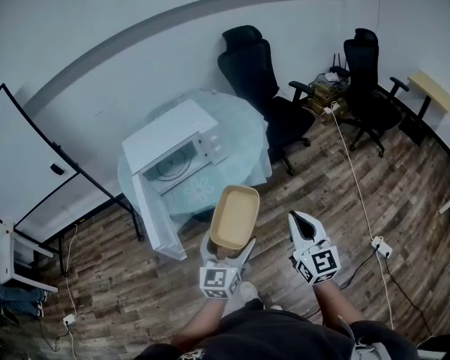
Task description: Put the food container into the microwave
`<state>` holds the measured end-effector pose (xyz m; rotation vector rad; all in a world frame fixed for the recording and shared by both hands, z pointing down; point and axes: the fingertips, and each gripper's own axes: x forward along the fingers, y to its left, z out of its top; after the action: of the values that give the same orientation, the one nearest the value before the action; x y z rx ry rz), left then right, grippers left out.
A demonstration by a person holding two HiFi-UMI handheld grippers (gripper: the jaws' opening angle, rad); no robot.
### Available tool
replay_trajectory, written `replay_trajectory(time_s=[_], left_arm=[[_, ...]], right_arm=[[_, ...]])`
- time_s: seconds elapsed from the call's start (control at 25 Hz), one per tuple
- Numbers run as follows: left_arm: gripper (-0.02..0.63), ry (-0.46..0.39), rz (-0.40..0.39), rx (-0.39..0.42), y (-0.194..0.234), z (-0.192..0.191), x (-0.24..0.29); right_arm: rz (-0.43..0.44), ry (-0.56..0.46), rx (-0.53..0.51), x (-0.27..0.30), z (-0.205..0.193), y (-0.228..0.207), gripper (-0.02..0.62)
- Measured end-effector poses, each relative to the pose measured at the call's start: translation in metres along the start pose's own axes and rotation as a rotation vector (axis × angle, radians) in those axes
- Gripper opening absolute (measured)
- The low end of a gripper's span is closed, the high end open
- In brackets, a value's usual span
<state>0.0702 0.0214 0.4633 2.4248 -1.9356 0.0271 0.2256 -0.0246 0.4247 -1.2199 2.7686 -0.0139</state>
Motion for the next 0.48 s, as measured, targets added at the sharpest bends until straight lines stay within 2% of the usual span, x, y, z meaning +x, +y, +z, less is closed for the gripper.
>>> replay_trajectory(time_s=[0.2, 0.48], left_arm=[[0.528, -0.011, 0.023, -0.003, 0.04, 0.004, 0.019], [0.528, -0.017, 0.043, -0.023, 0.092, 0.005, 0.04]], right_arm=[[0.016, 0.001, -0.003, 0.049, -0.001, 0.002, 0.002], [0.06, 0.019, -0.016, 0.112, -0.006, 0.026, 0.002]])
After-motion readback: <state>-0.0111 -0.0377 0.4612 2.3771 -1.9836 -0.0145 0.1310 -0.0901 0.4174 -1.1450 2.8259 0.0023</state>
